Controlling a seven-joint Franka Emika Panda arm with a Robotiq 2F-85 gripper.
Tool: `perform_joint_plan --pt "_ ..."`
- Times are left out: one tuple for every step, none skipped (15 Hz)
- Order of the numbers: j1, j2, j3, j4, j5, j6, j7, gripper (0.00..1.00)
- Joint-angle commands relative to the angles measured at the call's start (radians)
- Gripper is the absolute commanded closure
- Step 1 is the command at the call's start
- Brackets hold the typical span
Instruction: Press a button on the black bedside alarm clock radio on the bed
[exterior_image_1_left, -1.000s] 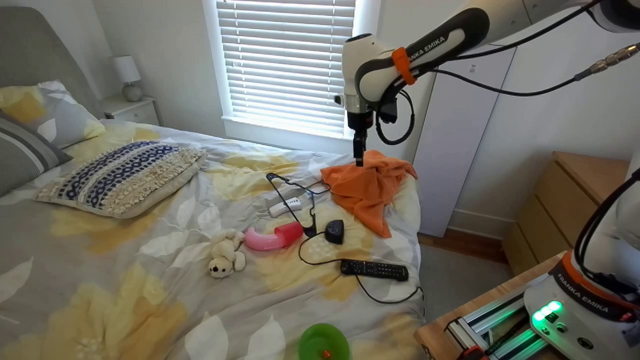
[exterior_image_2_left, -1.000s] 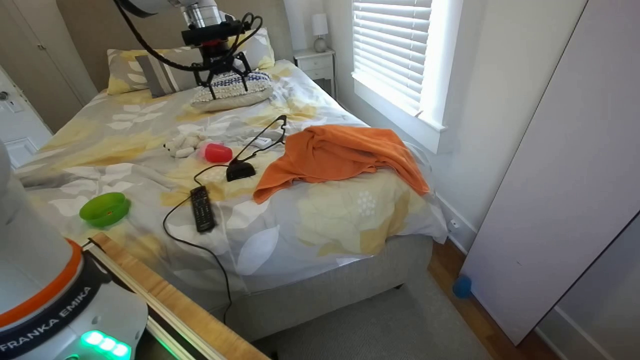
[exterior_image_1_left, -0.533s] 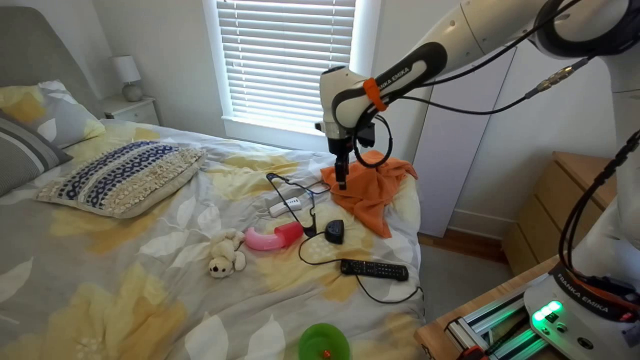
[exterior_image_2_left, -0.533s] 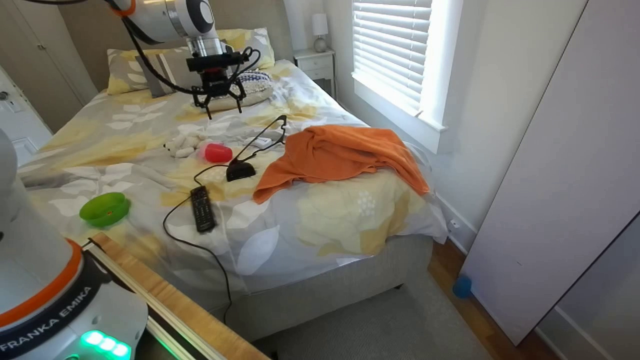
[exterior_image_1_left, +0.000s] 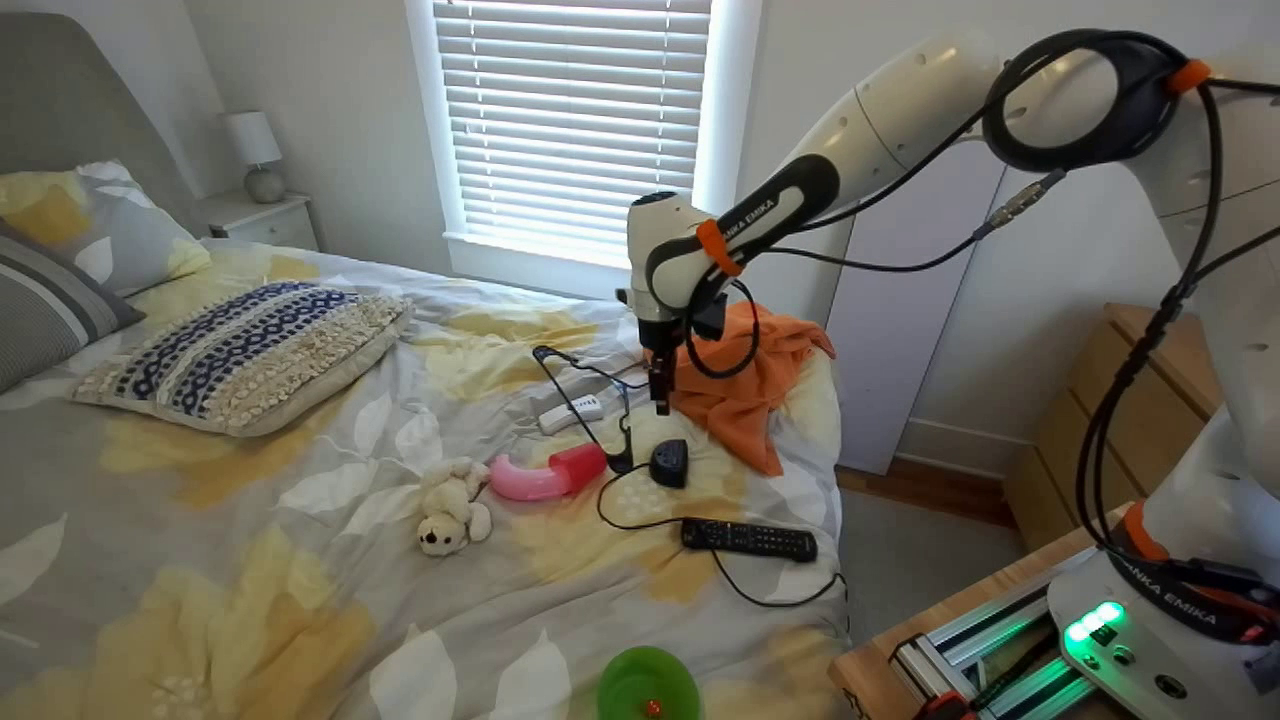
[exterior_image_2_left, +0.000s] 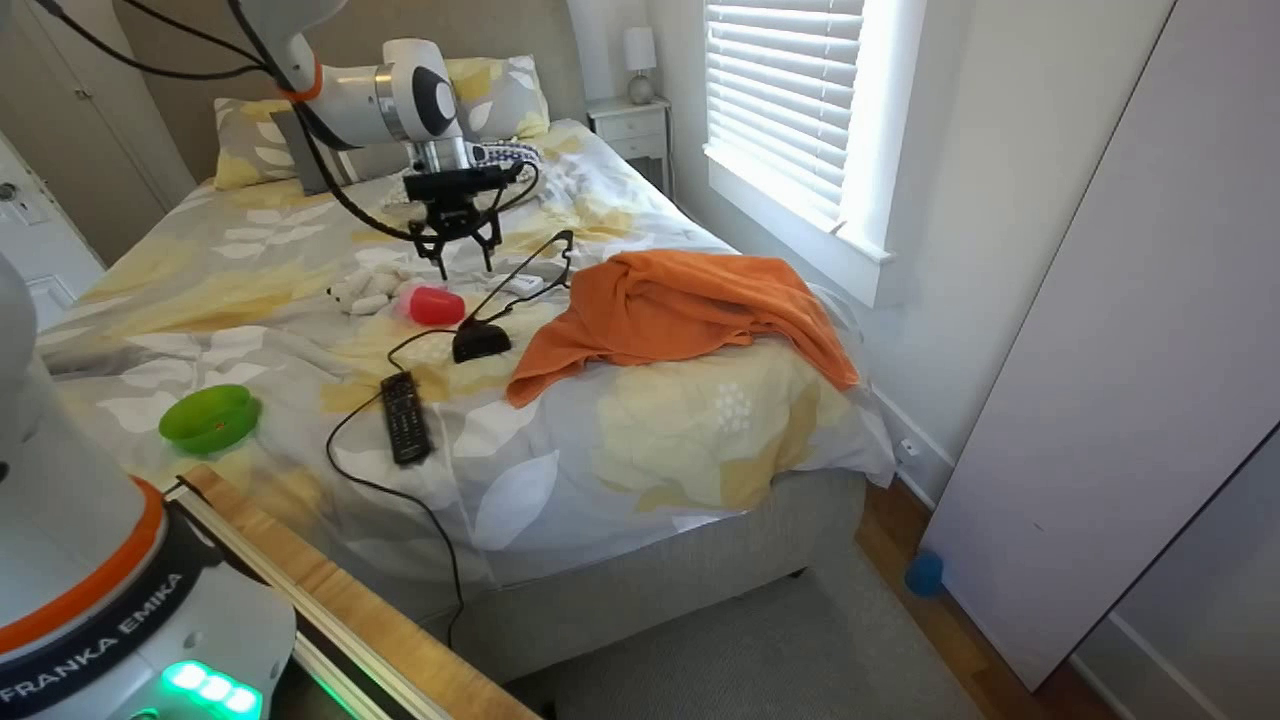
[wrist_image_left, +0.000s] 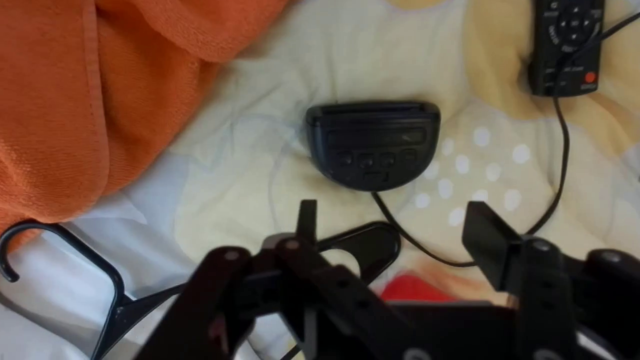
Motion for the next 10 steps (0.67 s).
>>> perform_joint_plan --pt "0.012 0.096 -0.005 0.101 0.015 0.004 -0.005 0.54" --pt "0.011 0.113 -0.002 0.117 0.019 0.003 -0.007 0.63" --pt "0.014 0.130 -0.004 0.135 0.021 -0.004 -0.002 0.69" --pt "0.017 0.147 -0.006 0.149 0.020 -0.004 0.004 0.76" --pt "0.020 0.162 -0.009 0.164 0.019 -0.004 0.009 0.85" --pt "0.022 0.178 -0.010 0.177 0.019 -0.004 0.012 0.92" --pt "0.026 0.192 -0.012 0.185 0.020 -0.007 0.022 1.00" --pt "0.022 0.206 -0.004 0.187 0.026 -0.004 0.013 1.00" --pt "0.025 0.217 -0.006 0.185 0.029 -0.012 0.021 1.00" --pt "0.023 0.223 -0.004 0.179 0.032 -0.016 0.019 1.00"
